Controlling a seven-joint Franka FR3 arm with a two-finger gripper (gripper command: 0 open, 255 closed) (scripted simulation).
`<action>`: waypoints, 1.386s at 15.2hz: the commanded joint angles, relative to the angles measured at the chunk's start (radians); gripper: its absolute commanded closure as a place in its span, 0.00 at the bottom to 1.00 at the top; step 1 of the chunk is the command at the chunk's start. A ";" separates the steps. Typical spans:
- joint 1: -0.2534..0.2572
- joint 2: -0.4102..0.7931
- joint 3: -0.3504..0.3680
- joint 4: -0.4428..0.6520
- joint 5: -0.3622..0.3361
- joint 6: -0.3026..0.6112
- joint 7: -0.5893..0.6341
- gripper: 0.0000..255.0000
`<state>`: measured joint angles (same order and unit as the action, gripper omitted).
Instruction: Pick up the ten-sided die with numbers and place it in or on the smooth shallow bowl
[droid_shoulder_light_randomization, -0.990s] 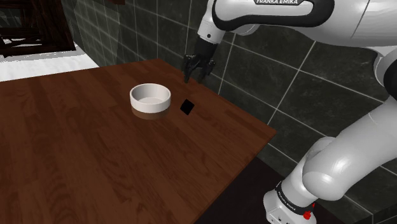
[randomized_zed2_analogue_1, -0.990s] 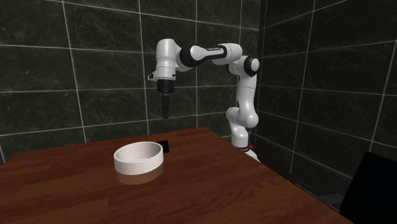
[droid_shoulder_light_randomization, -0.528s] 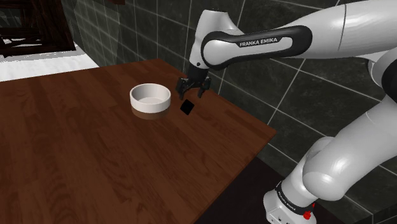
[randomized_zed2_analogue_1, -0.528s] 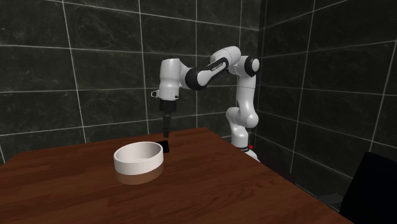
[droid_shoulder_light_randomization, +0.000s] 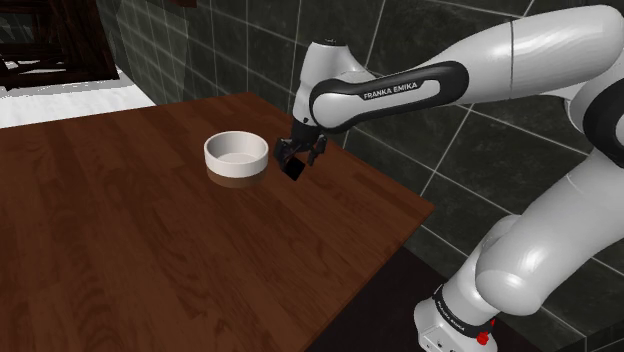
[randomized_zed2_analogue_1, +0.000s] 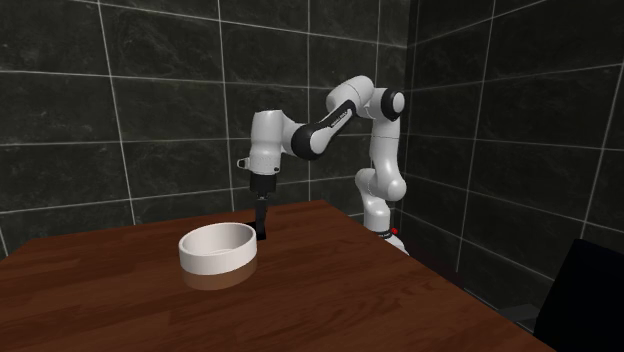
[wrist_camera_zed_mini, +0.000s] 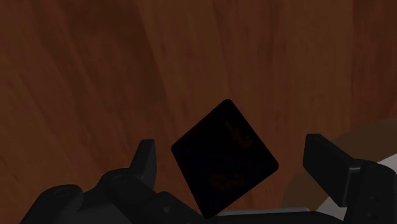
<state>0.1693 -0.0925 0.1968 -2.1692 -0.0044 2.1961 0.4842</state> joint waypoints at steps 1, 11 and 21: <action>-0.001 0.005 -0.001 -0.012 -0.001 0.018 -0.001 0.00; -0.001 0.005 -0.001 -0.012 -0.001 0.017 -0.001 1.00; -0.001 -0.009 -0.002 0.014 0.002 -0.023 -0.004 1.00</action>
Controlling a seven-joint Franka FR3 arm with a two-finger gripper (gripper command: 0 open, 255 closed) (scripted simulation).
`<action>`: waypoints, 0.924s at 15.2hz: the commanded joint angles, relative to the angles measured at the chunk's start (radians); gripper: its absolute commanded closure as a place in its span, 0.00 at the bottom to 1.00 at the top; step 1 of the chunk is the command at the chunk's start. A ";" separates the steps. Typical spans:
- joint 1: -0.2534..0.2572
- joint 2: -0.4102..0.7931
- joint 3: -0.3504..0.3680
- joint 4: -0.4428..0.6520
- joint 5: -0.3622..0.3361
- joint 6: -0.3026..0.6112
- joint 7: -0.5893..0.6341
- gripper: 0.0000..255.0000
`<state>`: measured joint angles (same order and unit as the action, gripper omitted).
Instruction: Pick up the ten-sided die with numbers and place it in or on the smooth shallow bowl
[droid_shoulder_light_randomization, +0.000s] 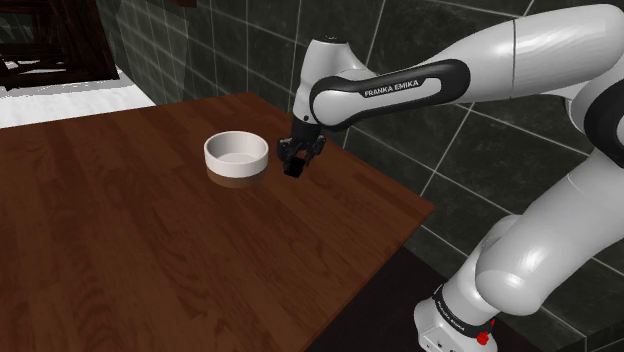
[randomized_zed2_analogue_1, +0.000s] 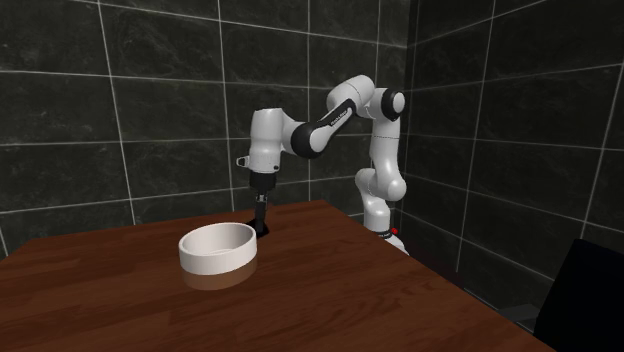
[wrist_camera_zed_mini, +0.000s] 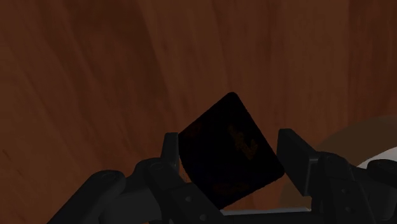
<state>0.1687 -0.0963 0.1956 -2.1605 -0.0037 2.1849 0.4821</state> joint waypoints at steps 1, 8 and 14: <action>0.000 -0.010 -0.001 0.014 0.003 -0.025 -0.003 1.00; -0.001 -0.034 -0.003 0.084 0.008 -0.118 -0.008 1.00; -0.001 -0.047 -0.005 0.152 0.010 -0.198 -0.011 1.00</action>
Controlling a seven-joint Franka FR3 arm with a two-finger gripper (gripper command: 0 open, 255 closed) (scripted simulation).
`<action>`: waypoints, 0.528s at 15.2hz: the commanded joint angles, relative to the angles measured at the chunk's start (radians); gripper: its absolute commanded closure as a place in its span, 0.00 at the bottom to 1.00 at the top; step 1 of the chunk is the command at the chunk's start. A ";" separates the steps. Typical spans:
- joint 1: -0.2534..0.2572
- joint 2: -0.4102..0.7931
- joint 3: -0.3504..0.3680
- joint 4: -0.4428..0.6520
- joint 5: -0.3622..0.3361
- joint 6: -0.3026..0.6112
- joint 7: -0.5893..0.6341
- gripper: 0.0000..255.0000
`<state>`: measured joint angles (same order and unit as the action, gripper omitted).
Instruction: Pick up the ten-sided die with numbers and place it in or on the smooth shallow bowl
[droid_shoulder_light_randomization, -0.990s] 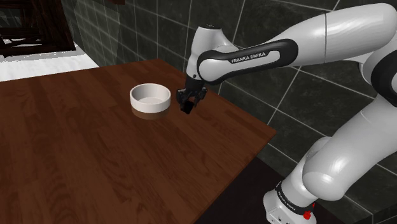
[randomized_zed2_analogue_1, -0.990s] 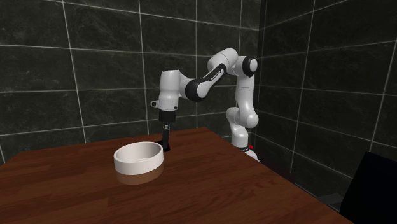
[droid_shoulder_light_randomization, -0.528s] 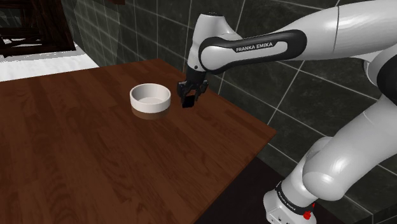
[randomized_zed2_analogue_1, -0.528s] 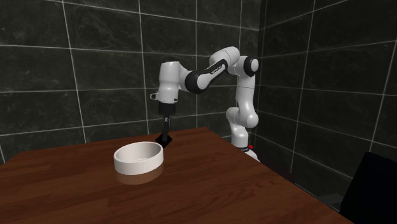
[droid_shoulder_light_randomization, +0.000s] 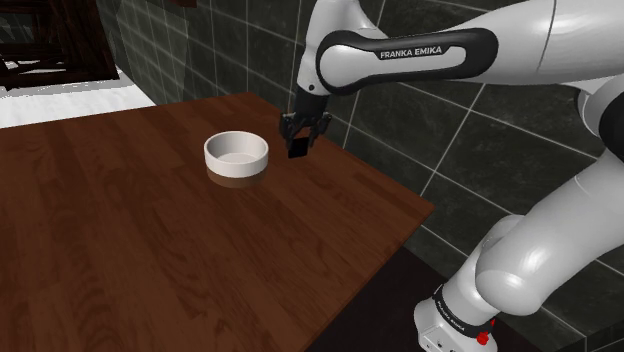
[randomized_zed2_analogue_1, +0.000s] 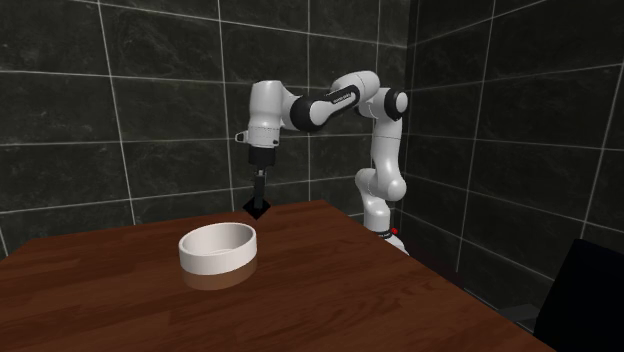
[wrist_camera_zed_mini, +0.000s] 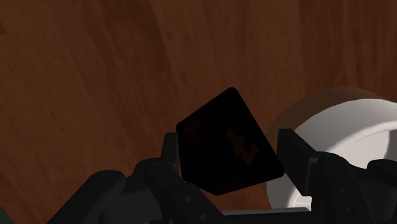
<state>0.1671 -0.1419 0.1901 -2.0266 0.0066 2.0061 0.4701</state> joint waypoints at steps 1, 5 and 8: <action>0.000 -0.003 0.000 0.030 0.000 -0.033 0.000 1.00; 0.000 -0.006 -0.001 0.081 0.001 -0.086 -0.001 1.00; -0.001 -0.005 -0.001 0.121 0.001 -0.127 -0.002 1.00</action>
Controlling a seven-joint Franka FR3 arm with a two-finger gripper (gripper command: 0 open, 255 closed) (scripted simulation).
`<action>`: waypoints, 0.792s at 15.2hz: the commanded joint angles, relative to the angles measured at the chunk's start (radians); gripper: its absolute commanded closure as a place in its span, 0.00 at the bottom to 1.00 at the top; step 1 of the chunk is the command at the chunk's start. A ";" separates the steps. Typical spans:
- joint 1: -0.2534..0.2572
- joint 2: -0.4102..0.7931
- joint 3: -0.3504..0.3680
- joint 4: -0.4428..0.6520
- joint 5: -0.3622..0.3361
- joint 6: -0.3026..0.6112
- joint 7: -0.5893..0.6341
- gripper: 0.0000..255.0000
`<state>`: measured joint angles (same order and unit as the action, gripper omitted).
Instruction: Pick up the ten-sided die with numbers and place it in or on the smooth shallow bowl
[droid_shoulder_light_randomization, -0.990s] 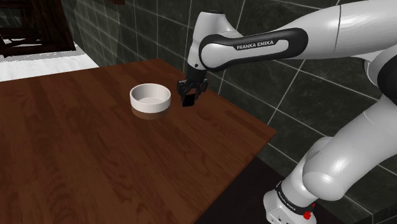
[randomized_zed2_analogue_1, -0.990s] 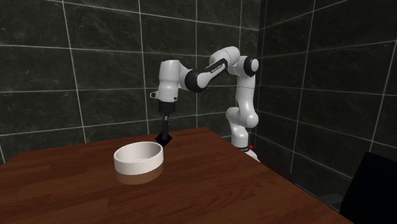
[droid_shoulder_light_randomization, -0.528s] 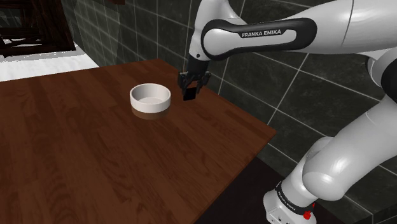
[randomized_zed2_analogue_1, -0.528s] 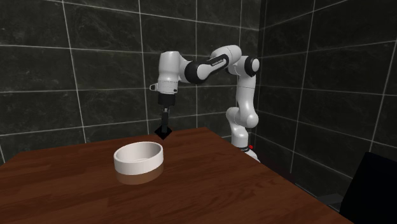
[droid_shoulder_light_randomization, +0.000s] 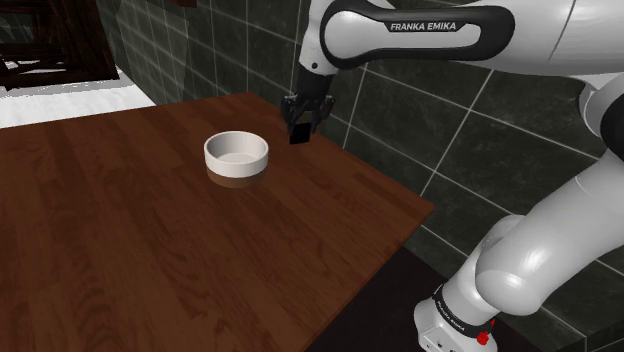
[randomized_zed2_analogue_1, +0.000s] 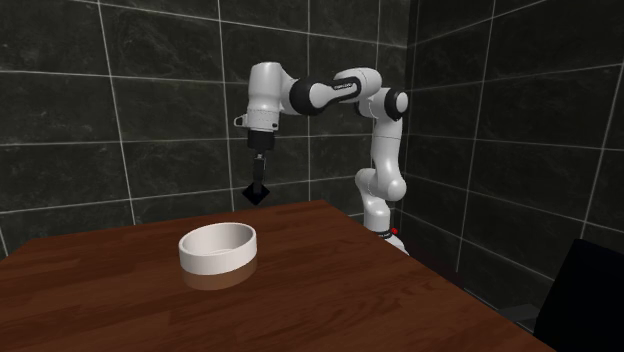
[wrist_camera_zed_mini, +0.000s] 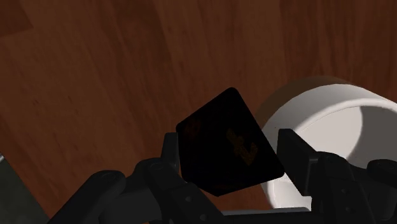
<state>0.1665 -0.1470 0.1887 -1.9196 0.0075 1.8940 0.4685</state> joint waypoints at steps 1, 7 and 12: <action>0.000 0.000 0.000 0.028 0.000 -0.028 0.000 1.00; 0.012 0.074 0.022 0.168 -0.017 -0.096 0.038 1.00; 0.058 0.266 0.067 0.416 -0.073 -0.160 0.131 1.00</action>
<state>0.2133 0.0676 0.2463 -1.5746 -0.0503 1.7553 0.5779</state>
